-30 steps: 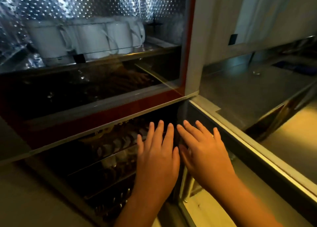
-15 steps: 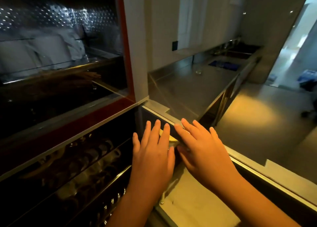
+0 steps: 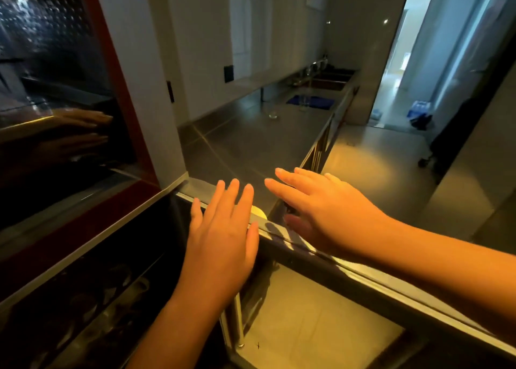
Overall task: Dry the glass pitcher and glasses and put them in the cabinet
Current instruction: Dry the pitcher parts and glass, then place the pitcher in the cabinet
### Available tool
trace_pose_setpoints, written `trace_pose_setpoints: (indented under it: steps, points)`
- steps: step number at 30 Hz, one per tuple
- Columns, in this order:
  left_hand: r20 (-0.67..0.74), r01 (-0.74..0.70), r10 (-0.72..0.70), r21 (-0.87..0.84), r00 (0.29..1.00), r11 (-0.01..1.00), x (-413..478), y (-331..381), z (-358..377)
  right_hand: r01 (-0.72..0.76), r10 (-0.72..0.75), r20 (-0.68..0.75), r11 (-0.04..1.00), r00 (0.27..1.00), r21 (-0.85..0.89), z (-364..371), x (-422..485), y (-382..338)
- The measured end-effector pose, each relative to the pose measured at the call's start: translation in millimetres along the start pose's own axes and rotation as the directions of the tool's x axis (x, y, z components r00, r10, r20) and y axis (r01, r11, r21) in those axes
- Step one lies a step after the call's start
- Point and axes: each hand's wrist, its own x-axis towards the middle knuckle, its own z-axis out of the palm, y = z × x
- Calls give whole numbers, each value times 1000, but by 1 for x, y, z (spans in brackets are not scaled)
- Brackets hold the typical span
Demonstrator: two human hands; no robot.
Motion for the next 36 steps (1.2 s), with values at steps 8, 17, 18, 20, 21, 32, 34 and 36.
trace_pose_setpoints:
  steps: [8,17,18,20,21,32,34,36]
  points:
    - [166,18,-36,112,986,994,67,-26,26,104,-104,-19,994,994,-44,31,83,42]
    - [270,40,-89,182,959,982,125,-50,58,118,-108,-128,990,986,73,103,136,70]
    - [281,37,-88,180,956,983,129,-53,61,127,-118,-118,990,986,69,111,141,73]
    - [315,36,-92,178,945,983,138,-59,64,132,-123,-119,989,985,66,126,149,77]
    - [333,44,-100,174,938,984,143,-61,66,123,-113,-115,990,987,76,134,152,79]
    - [356,63,-121,168,927,984,159,-77,80,149,-185,180,969,966,198,232,180,86]
    - [355,85,-138,161,925,983,159,-78,82,176,-219,176,958,960,228,244,187,85]
    - [314,73,-112,131,943,989,156,-84,88,214,-254,171,952,952,219,257,193,84]
